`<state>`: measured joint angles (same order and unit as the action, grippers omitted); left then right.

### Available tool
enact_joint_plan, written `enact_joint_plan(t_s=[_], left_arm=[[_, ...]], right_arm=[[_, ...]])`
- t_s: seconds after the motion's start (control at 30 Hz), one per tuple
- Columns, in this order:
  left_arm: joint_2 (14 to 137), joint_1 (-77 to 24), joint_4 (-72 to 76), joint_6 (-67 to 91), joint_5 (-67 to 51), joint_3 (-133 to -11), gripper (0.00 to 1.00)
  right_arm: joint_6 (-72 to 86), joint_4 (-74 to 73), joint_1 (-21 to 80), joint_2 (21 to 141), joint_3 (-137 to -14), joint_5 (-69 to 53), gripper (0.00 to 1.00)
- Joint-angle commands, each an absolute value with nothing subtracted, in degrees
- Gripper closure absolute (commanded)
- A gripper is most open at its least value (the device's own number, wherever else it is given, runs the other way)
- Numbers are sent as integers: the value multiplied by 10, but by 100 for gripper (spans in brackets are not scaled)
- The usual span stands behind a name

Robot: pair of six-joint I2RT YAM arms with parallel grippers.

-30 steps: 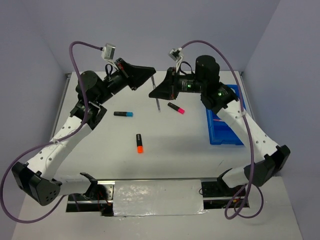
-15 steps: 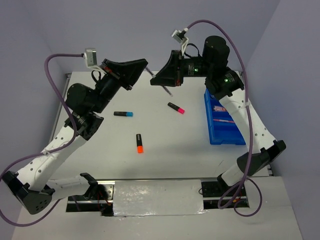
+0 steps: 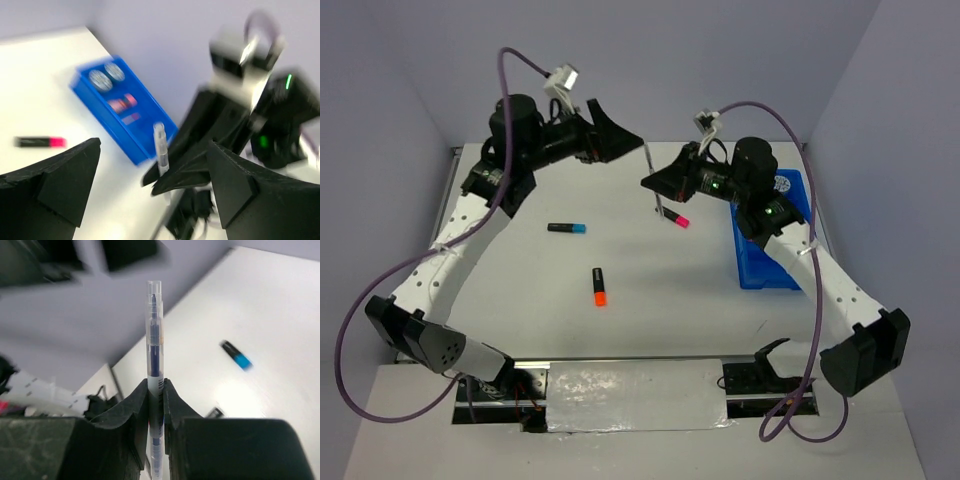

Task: Sort the stationery into containers
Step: Close the pen cap on the pen, then place the pen in the storage box.

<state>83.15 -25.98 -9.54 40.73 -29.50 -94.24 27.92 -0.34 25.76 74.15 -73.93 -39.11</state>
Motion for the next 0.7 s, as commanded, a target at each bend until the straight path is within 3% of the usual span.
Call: enact_joint_plan(t_s=[0.0,0.07,0.1,0.17,0.43,0.67], left_arm=[[799,-214,-114,425,-245,-1009,1],[782,-203,-147,405,-204,-1008,1],[775,-202,-183,395,-162,-1005,1],[751,-201,-215,370,-110,-976,1],[683,-200,-277,337,-109,-833,1],[660,-200,-259,346,-156,-773,1]], right_arm=[[304,0,231,676,-683,-240,100],[327,-61,214,655,-671,-136,100],[344,-140,210,650,-671,6,100],[427,-250,184,645,-671,130,100],[670,-356,55,664,-601,344,100],[780,-395,-14,757,-619,372,100]])
